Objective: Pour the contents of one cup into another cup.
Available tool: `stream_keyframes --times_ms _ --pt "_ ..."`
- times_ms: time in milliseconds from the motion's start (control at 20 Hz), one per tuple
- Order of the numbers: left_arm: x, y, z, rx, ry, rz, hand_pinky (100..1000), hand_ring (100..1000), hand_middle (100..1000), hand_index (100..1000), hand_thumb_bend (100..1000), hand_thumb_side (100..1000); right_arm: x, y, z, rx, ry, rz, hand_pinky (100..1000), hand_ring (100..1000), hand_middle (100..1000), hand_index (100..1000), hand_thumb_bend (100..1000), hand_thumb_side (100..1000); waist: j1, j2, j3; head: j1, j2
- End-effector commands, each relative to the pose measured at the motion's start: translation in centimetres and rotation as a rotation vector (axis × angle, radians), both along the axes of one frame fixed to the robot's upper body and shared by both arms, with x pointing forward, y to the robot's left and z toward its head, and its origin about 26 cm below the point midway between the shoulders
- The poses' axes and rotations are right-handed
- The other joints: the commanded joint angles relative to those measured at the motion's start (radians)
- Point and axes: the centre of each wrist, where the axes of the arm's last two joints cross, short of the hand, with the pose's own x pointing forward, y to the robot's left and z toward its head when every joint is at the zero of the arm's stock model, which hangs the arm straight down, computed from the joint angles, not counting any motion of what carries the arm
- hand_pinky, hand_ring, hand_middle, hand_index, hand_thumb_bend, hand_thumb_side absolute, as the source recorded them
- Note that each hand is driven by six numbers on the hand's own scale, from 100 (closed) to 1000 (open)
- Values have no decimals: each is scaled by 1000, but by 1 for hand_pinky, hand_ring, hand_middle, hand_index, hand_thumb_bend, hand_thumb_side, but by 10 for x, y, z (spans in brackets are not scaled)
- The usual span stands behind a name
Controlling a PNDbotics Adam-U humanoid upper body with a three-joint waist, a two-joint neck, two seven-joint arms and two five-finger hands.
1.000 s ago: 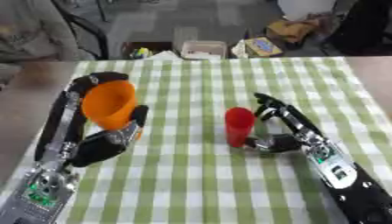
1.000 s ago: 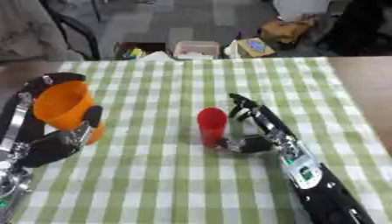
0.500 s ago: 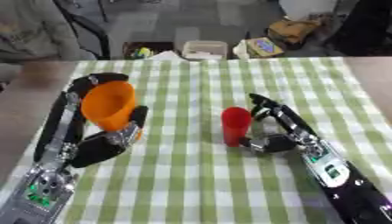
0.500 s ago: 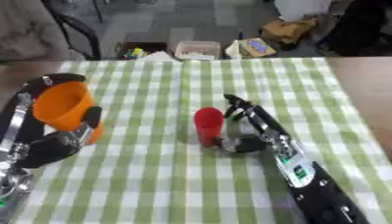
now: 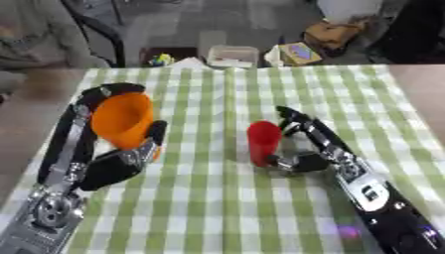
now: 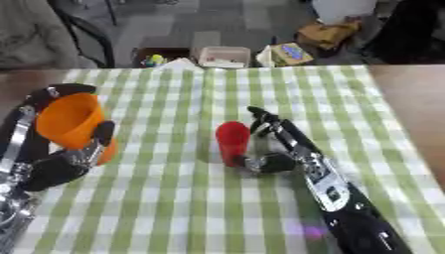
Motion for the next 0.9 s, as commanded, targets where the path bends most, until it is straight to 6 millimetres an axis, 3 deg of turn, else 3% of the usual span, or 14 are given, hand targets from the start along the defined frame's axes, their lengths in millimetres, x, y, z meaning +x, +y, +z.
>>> stream_keyframes --times_ms 50,500,900 --pt "-1 -1 7 -1 -28 -12 282 475 170 596 100 291 5 5 18 -14 -58 20 681 948 603 998 605 387 -3 -17 1 -2 -4" --pt "-1 -1 10 -7 -34 -19 282 474 170 596 100 295 7 11 25 -27 -86 42 684 948 598 998 597 383 -6 -19 4 -1 -8" --pt "-2 -2 12 -12 -35 -28 283 475 170 596 100 298 8 17 18 -39 -65 57 682 948 594 999 585 393 -4 -18 15 1 -9"
